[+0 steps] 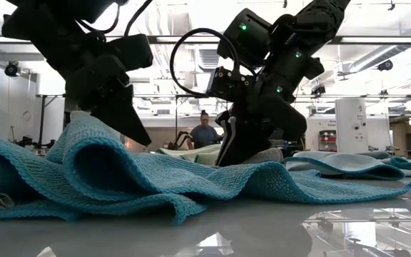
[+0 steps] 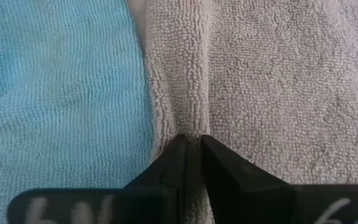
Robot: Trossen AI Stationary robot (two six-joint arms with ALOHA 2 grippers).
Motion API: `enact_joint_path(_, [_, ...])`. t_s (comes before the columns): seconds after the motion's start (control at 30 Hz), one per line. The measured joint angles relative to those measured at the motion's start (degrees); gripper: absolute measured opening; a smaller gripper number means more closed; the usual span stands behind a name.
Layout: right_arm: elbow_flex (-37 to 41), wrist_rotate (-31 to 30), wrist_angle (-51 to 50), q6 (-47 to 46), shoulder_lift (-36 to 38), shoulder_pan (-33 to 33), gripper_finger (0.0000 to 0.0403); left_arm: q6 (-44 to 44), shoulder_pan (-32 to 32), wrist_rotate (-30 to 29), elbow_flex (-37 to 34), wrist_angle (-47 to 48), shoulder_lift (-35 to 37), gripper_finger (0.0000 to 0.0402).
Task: Fold microfiber towels
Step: Fold the gray microfiber towel
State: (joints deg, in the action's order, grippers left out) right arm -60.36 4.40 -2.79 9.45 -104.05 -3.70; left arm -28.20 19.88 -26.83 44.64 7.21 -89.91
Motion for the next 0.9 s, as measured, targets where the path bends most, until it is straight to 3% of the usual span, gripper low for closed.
enact_joint_path(0.57, [0.0,0.0,-0.32,0.11,0.07,0.0,0.0043,0.3,-0.79,-2.46,-0.04,-2.55,-0.01,0.0031])
enact_joint_path(0.9, [0.04,-0.01,0.09,0.03,0.11,0.0,0.0043,0.06,-1.2,-2.44,-0.08,-5.31,-6.41,0.0031])
